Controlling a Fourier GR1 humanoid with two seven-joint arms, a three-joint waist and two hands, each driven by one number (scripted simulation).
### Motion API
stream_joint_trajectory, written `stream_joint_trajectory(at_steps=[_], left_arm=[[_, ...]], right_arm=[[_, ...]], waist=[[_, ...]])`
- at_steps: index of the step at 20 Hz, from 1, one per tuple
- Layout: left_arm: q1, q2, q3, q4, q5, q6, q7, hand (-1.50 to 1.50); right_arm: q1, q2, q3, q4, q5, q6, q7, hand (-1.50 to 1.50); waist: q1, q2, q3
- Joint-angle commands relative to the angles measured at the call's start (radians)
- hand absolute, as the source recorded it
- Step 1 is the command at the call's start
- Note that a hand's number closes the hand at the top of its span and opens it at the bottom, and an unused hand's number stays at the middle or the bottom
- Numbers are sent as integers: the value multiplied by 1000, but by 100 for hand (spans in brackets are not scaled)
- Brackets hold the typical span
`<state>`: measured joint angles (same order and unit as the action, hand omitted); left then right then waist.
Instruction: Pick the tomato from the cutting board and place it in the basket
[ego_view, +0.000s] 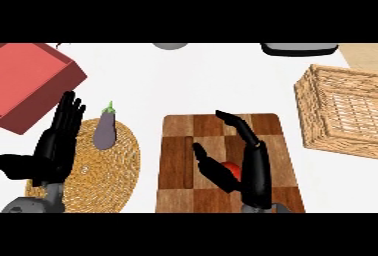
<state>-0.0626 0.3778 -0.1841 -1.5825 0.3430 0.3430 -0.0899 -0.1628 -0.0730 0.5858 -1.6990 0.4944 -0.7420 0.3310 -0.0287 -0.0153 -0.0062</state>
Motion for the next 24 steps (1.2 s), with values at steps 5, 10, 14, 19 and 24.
stream_joint_trajectory(at_steps=[5,10,14,19,24], left_arm=[[40,-12,-10,-31,-12,24,1,0],[58,-12,-7,-20,-17,29,-3,0],[59,-25,-19,-37,-25,34,-15,0],[63,-27,-29,-36,-21,27,-2,0],[23,-44,-53,-25,-47,32,-2,0]], right_arm=[[109,36,-114,149,433,-112,314,-150],[160,18,-160,112,592,97,510,-150],[181,32,-119,67,654,332,672,-150],[144,72,-8,-100,661,579,892,-150],[58,72,45,-242,667,778,1108,-150]], waist=[[-45,-13,-11],[-66,-13,-16],[-37,-9,-13],[-7,-8,-7],[1,4,-2]])
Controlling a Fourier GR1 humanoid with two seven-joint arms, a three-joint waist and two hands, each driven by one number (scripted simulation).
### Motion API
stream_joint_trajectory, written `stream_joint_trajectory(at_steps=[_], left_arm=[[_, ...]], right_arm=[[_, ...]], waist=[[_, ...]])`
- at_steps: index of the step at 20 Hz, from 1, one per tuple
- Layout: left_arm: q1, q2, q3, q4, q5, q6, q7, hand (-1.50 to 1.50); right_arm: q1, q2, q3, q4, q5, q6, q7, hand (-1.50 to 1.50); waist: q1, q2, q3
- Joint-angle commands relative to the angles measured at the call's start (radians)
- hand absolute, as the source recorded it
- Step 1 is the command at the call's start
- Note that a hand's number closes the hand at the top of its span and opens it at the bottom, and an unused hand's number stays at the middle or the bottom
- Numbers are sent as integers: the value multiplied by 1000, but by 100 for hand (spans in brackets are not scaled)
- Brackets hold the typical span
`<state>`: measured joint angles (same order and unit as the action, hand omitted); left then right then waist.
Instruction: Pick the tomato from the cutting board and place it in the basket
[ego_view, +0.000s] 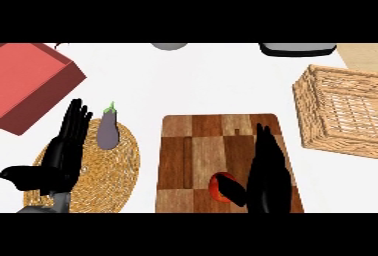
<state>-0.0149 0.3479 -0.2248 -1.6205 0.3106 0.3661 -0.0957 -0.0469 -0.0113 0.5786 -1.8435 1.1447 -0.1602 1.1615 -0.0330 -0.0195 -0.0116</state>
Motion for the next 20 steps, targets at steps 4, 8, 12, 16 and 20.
stream_joint_trajectory(at_steps=[4,8,12,16,20], left_arm=[[-14,-17,-19,-28,-11,14,23,0],[9,-10,-12,-24,-16,5,-3,0],[-15,-21,-26,-42,-22,16,31,0],[-16,-13,-18,-40,-20,3,32,0],[-20,-10,-7,-40,-28,13,48,0]], right_arm=[[-46,11,28,-142,30,309,324,-150],[-15,11,-18,-147,35,377,325,-150],[31,11,10,-188,33,350,326,-150],[58,11,6,-240,35,402,326,-150],[82,11,71,-222,57,342,326,-150]], waist=[[13,6,4],[22,13,5],[22,14,7],[23,16,7],[31,17,8]])
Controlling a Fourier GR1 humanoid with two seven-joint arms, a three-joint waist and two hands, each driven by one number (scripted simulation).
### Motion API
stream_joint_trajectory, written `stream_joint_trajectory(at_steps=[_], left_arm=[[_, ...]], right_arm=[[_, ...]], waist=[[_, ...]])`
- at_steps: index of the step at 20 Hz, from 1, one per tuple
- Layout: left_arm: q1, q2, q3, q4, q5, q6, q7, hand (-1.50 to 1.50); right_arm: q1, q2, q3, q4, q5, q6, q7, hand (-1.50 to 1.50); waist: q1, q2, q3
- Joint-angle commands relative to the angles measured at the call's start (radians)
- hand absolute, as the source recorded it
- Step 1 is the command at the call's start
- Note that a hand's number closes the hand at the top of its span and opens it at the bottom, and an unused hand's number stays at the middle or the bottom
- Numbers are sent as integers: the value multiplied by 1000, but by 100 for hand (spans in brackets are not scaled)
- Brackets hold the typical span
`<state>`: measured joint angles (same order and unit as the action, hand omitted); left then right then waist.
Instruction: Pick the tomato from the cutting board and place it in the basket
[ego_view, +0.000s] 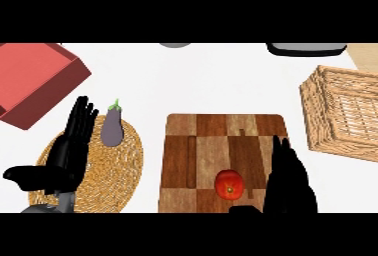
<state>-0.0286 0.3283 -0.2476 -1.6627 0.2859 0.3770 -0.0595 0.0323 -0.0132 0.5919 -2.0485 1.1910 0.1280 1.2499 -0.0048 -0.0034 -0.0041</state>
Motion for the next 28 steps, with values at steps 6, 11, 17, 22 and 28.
stream_joint_trajectory(at_steps=[6,11,17,22,28], left_arm=[[-25,-15,-2,27,-3,-17,13,0],[1,-21,4,24,-13,-18,-19,0],[4,-16,28,26,-4,-38,-30,0],[-24,-31,20,49,-13,-41,-15,0],[-24,-17,27,-4,-32,-17,34,0]], right_arm=[[-38,13,28,24,13,32,238,-150],[-25,13,21,51,53,25,238,-150],[-24,13,39,102,49,-18,238,-150],[-34,13,4,96,23,3,238,-150],[-37,13,9,187,-9,-63,238,-150]], waist=[[3,5,1],[7,5,1],[11,5,1],[3,5,2],[12,3,3]])
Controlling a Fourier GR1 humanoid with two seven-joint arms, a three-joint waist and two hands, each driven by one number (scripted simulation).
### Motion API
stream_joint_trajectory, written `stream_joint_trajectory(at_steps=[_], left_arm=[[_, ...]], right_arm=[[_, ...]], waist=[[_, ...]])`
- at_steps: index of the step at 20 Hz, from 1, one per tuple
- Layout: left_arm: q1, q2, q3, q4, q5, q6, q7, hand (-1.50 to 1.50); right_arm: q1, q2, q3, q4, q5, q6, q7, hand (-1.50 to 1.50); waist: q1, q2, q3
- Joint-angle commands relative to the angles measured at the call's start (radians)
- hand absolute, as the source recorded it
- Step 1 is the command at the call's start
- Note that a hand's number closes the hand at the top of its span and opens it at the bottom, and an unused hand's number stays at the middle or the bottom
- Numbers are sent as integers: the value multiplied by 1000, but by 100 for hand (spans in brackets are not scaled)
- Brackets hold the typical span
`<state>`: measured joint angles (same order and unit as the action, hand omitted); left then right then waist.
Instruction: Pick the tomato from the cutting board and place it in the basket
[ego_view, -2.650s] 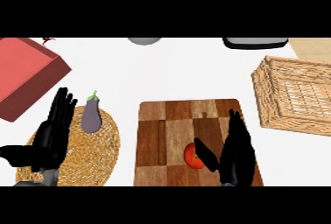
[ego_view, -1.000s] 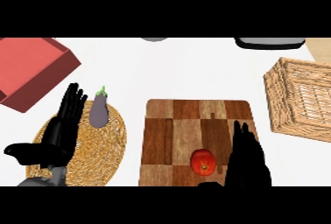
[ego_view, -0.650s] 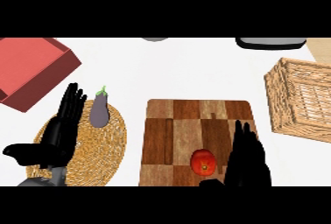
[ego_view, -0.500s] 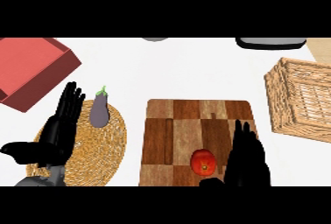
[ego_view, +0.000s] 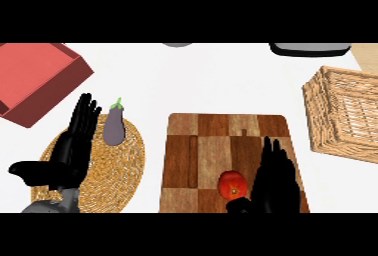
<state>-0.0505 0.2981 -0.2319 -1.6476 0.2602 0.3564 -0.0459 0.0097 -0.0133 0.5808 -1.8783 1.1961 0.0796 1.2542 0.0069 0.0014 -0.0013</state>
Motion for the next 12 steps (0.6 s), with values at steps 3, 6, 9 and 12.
stream_joint_trajectory(at_steps=[3,6,9,12], left_arm=[[-25,-25,-9,26,-21,7,1,0],[-26,-4,12,-27,-14,12,48,0],[-31,7,33,17,7,-33,30,0],[25,-7,21,-22,6,-36,-2,0]], right_arm=[[-46,13,-3,52,-40,-16,234,-150],[-8,13,24,42,-51,-53,234,-150],[-41,13,17,92,-44,-73,233,-150],[-13,13,71,112,-42,-147,233,-150]], waist=[[-5,2,0],[-4,-2,1],[-3,1,0],[3,-1,0]])
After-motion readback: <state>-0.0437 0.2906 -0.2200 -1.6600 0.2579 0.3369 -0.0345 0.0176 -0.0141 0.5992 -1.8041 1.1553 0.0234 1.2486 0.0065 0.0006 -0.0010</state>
